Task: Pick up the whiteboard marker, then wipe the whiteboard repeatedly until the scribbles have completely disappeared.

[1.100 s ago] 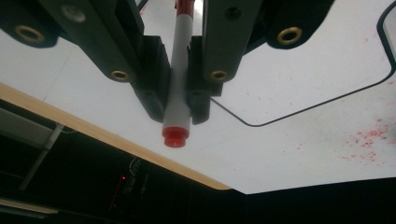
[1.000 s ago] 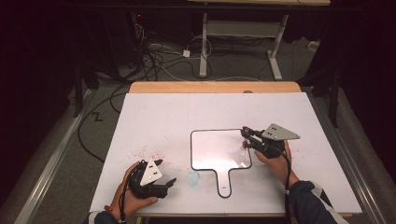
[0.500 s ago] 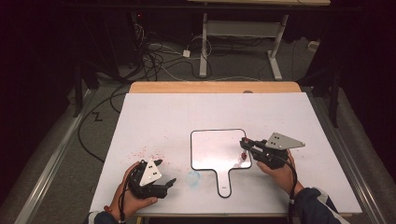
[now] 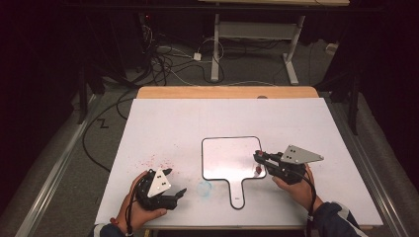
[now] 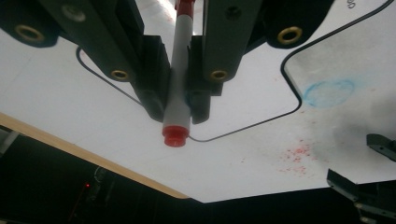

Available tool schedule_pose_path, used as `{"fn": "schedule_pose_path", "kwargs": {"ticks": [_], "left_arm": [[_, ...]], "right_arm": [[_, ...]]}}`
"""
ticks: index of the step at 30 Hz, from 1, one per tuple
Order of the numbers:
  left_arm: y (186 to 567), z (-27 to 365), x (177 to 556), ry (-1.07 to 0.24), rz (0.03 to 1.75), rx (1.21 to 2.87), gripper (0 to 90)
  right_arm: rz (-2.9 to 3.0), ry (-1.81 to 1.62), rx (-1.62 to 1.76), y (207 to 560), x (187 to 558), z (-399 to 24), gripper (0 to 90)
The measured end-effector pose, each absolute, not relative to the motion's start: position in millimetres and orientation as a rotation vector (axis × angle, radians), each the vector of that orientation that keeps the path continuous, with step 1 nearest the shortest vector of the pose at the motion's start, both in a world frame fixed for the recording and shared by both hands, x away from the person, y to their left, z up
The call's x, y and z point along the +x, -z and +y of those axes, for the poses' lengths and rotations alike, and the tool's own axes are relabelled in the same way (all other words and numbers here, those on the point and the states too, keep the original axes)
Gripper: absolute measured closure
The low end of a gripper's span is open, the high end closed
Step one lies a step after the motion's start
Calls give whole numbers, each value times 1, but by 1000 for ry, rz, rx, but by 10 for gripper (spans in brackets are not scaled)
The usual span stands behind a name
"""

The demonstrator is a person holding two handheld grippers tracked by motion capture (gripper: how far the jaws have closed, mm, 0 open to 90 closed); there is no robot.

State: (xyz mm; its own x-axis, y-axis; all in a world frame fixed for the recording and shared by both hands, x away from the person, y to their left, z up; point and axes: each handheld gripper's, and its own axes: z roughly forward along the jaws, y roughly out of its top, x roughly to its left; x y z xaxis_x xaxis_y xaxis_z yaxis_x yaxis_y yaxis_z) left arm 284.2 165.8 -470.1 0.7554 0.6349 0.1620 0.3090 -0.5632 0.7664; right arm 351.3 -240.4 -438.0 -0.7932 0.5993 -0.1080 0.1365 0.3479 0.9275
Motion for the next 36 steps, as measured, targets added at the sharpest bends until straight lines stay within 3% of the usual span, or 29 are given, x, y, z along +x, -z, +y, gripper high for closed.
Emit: {"fn": "schedule_pose_path", "kwargs": {"ticks": [8,18,27,36], "left_arm": [[472,168,289,-537,711,2188,211],[471,168,286,-544,706,2190,211],[471,170,284,-550,713,2187,211],[471,164,286,-548,694,2198,211]], "right_arm": [[2164,-1441,675,438,355,-245,812],[2207,-1457,575,440,335,-217,812],[2187,-1361,604,436,330,-235,813],[2176,-1436,594,440,331,-222,813]]}}
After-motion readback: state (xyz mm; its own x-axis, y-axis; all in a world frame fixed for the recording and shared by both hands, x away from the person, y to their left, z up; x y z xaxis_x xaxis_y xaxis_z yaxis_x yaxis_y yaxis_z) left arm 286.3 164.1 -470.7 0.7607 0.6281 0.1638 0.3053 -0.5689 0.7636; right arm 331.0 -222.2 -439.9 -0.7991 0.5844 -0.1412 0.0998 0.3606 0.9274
